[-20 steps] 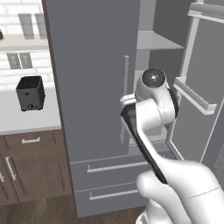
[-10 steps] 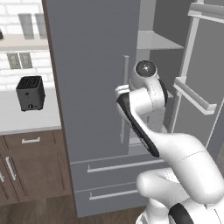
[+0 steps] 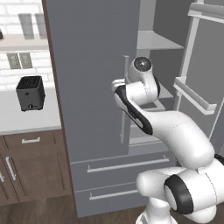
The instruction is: Take the strawberry from the fridge and place it on top of the pancake, located on the dining counter.
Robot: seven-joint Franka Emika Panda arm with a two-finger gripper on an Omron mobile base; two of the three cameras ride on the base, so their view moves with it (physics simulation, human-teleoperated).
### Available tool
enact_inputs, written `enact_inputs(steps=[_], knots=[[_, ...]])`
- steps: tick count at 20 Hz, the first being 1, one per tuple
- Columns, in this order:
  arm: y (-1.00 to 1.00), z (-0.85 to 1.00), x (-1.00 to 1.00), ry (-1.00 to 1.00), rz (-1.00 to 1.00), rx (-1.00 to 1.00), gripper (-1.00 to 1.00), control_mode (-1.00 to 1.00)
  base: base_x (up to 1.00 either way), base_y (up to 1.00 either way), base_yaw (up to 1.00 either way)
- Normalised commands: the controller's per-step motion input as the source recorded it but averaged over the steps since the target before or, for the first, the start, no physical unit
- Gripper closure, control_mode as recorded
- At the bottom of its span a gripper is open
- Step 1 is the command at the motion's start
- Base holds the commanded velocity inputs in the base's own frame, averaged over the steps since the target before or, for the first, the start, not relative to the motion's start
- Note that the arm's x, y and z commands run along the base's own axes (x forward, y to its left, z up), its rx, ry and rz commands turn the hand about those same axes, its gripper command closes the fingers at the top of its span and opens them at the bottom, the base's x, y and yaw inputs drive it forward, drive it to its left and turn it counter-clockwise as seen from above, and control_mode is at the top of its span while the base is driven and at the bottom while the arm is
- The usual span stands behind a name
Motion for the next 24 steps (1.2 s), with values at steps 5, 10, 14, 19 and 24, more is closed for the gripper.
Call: enact_inputs(steps=[5, 10, 14, 19, 24], knots=[[0.0, -0.13, 0.44, 0.0, 0.0, 0.0, -1.0, -1.0, 0.0, 0.0, 0.0], [0.0, -0.15, 0.51, 0.0, 0.0, 0.0, -1.0, -1.0, 0.0, 0.0, 0.0], [0.0, -0.15, 0.53, 0.0, 0.0, 0.0, -1.0, -1.0, 0.0, 0.0, 0.0], [0.0, -0.22, 0.44, 0.0, 0.0, 0.0, 1.0, -1.0, 0.0, 0.0, 0.0], [0.0, -0.18, 0.34, 0.0, 0.0, 0.0, 1.0, -1.0, 0.0, 0.0, 0.0]])
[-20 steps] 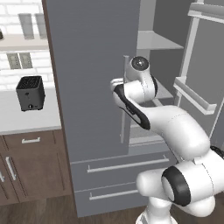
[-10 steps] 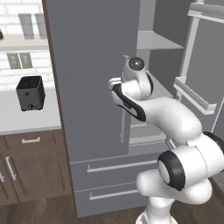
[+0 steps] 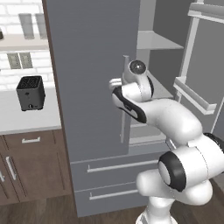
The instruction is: Take the strawberry from the fridge and place it on top of the pancake, located on the dining counter.
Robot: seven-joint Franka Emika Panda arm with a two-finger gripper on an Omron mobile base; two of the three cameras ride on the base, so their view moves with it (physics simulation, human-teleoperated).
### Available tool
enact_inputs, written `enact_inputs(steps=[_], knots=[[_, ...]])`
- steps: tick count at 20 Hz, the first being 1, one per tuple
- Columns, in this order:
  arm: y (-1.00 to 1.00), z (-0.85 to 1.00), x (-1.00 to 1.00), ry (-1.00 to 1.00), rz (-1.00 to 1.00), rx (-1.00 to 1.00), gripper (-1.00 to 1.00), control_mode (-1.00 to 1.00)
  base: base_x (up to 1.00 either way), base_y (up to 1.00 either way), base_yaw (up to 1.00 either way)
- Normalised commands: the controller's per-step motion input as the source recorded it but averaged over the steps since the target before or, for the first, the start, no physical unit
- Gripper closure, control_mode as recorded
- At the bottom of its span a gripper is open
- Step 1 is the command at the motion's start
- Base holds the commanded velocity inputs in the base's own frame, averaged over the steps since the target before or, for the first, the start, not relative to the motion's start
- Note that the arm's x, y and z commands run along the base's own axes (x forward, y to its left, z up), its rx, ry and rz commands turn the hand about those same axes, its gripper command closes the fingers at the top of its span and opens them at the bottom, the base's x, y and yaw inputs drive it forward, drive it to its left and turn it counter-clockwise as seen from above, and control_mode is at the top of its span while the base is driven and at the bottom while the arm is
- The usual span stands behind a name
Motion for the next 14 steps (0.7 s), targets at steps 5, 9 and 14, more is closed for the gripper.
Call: enact_inputs(steps=[5, 9, 14], knots=[[0.2, -0.05, 0.2, -0.01, 0.0, 0.01, 1.0, -1.0, 0.0, 0.0, 0.0], [0.3, 0.01, -0.35, -0.09, 0.01, 0.0, 1.0, -1.0, 0.0, 0.0, 0.0], [0.31, 0.07, -0.89, -0.05, 0.0, 0.0, 1.0, -1.0, 0.0, 0.0, 0.0]])
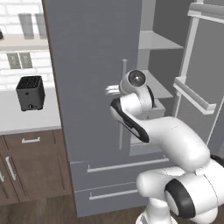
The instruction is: Take the strawberry from the fridge and place it on top of the pancake, located on the dining counter.
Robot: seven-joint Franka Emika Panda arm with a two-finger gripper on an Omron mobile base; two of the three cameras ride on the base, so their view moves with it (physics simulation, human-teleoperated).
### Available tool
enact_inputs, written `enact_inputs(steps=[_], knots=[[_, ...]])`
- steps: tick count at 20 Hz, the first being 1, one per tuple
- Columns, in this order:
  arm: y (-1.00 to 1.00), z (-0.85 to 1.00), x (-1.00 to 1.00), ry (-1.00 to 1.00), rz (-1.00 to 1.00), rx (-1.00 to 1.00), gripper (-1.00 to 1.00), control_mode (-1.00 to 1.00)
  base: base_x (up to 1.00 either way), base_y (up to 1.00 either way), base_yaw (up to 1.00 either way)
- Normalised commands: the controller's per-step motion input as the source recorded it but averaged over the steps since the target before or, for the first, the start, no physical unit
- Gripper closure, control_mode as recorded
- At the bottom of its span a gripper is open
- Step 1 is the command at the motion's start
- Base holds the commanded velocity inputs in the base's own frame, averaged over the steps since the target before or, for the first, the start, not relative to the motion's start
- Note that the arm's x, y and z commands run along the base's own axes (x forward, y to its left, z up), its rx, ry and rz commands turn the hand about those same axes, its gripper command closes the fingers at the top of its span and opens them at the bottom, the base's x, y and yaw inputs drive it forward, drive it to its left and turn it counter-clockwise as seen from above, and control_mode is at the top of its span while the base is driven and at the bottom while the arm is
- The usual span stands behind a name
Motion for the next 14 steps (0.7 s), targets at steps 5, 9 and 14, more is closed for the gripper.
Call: enact_inputs(steps=[5, 9, 14], knots=[[0.46, 0.06, -1.0, 0.0, 0.0, 0.0, 1.0, -1.0, 0.0, 0.0, 0.0], [0.53, 0.07, -0.9, 0.01, 0.0, 0.0, 1.0, -1.0, 0.0, 0.0, 0.0], [0.33, 0.04, -0.46, 0.1, 0.0, 0.02, -1.0, -1.0, 0.0, 0.0, 0.0]])
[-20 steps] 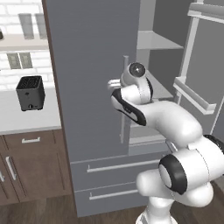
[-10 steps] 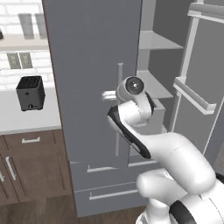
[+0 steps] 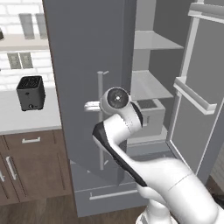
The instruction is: Take the strawberry from the fridge and place it on top of the pancake, located on the dining counter.
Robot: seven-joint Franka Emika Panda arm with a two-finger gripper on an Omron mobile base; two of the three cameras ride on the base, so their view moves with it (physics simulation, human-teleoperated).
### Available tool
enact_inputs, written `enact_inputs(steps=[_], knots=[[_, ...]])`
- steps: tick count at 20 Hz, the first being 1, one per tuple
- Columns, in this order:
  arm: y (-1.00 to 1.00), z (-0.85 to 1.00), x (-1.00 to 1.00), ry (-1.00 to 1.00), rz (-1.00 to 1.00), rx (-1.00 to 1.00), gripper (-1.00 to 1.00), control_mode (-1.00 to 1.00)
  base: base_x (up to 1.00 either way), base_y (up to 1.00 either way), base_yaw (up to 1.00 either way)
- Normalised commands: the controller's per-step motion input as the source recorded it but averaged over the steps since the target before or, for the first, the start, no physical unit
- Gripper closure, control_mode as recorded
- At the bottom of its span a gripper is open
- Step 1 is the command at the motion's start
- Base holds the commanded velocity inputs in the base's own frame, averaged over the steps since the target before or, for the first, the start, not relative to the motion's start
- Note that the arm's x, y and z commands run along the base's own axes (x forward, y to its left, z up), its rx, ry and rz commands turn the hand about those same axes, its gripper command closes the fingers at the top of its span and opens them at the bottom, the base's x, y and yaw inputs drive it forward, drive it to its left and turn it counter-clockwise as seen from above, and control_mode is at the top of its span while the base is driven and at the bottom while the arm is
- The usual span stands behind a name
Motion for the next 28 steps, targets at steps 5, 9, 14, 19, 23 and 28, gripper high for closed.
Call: enact_inputs(steps=[5, 9, 14, 19, 23, 28], knots=[[-0.21, 0.22, -0.83, 0.03, 0.02, 0.19, -1.0, -1.0, 0.0, 0.0, 0.0], [-0.35, 0.22, -0.83, 0.05, 0.0, 0.24, -1.0, -1.0, 0.0, 0.0, 0.0], [-0.65, 0.01, -0.66, 0.0, 0.0, 0.23, -1.0, -1.0, 0.0, 0.0, 0.0], [-0.41, -0.1, -0.25, 0.0, 0.0, 0.05, -1.0, -1.0, 0.0, 0.0, 0.0], [-0.71, 0.21, -0.37, 0.01, 0.0, 0.14, -1.0, -1.0, 0.0, 0.0, 0.0], [-0.89, 0.2, -0.16, 0.01, 0.0, 0.22, -1.0, -1.0, 0.0, 0.0, 0.0]])
